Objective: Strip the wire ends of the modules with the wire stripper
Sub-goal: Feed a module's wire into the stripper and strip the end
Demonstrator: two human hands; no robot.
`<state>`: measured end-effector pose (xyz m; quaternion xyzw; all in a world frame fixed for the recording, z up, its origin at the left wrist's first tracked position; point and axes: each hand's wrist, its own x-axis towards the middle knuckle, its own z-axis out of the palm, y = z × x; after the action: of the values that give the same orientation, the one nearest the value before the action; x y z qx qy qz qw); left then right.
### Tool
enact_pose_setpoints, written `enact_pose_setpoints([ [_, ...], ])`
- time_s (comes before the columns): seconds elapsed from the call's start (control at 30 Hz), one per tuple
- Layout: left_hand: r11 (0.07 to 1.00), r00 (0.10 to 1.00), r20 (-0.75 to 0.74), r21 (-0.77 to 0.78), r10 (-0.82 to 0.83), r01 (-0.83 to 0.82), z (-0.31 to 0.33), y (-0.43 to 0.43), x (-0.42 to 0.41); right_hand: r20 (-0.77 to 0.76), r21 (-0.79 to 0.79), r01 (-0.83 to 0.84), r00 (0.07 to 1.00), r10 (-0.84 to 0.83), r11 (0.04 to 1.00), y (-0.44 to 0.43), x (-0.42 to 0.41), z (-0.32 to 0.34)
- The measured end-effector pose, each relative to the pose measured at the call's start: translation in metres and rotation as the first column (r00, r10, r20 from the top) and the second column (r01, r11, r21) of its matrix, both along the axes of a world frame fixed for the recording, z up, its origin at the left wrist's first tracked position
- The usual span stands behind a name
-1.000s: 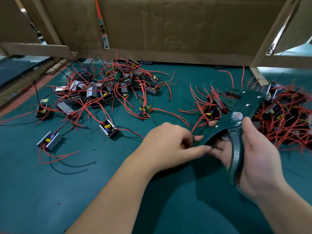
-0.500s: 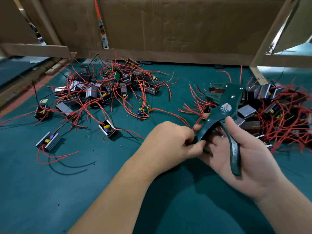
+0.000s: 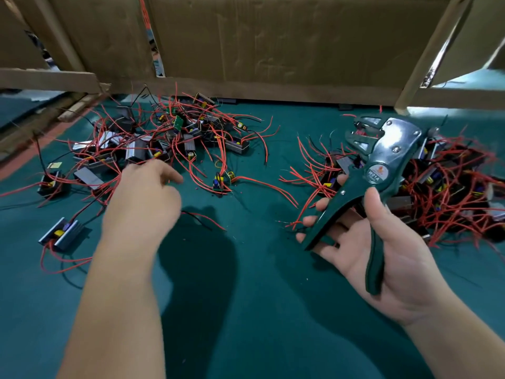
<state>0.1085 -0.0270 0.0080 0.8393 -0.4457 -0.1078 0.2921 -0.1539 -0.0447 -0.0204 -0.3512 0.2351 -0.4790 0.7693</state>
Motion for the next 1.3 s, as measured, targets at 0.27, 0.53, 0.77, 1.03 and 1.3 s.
enact_pose_setpoints([
  [0.27, 0.931, 0.951, 0.038, 0.218, -0.307, 0.292, 0.000, 0.006, 0.001, 0.031, 0.010, -0.047, 0.998, 0.046, 0.999, 0.003, -0.003, 0.004],
  [0.53, 0.898, 0.898, 0.147, 0.227, -0.414, 0.377, -0.001, 0.002, -0.016, 0.042, 0.014, -0.077, 0.996, 0.077, 0.997, 0.005, -0.002, 0.009],
  [0.77, 0.818, 0.798, -0.183, -0.161, -0.574, 0.552, -0.012, -0.007, -0.026, 0.041, 0.058, -0.104, 0.994, 0.102, 0.993, 0.007, 0.000, 0.009],
  [1.03, 0.806, 0.649, -0.527, -0.539, -0.549, 0.244, -0.008, -0.010, -0.054, 0.031, 0.099, -0.169, 0.986, 0.166, 0.981, 0.011, 0.000, 0.008],
  [1.3, 0.729, 0.558, -0.536, -0.655, -0.633, 0.199, -0.005, -0.007, -0.070, 0.015, 0.113, -0.431, 0.902, 0.432, 0.895, 0.018, 0.004, 0.006],
])
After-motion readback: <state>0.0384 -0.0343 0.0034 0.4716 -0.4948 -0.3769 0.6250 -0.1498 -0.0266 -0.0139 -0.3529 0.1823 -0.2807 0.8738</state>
